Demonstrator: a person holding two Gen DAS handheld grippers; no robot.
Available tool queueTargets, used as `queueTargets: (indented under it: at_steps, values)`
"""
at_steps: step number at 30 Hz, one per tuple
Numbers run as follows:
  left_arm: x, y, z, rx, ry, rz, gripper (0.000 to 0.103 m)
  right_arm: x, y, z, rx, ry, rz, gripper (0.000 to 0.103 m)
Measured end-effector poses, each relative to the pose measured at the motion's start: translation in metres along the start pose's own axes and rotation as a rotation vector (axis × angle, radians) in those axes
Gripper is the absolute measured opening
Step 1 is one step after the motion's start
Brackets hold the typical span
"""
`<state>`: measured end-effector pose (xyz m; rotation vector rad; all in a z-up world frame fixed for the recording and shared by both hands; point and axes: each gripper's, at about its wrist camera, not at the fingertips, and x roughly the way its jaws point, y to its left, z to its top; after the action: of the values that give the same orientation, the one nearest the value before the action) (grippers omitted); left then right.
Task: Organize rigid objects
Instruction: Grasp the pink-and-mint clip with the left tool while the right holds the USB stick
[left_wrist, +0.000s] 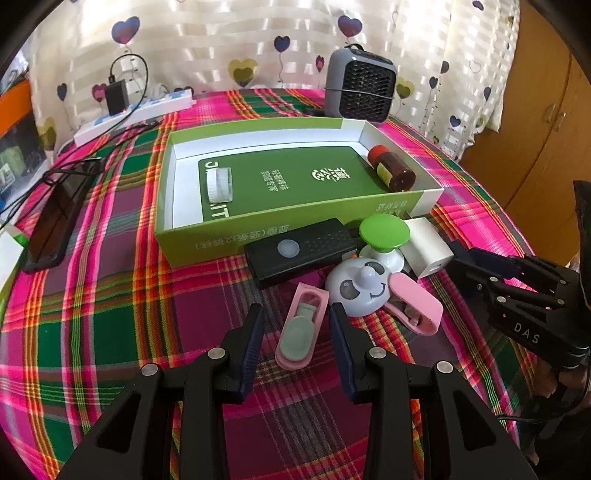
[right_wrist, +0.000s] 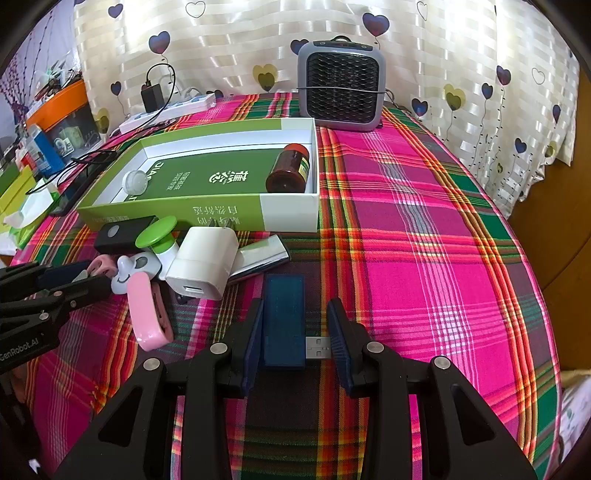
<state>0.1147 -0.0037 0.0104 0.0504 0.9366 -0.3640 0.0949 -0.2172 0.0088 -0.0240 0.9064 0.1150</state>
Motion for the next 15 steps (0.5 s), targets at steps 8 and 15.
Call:
queueTargets:
  at_steps: [8, 15]
  values:
    - [-0.0001, 0.0009, 0.0003, -0.001, -0.002, 0.008, 0.034, 0.0000, 0.0002, 0.0002, 0.000, 0.000, -0.001, 0.036]
    - [-0.0010, 0.0035, -0.0008, -0.010, -0.005, 0.013, 0.024, -0.0001, -0.0001, 0.0002, 0.000, 0.000, -0.001, 0.036]
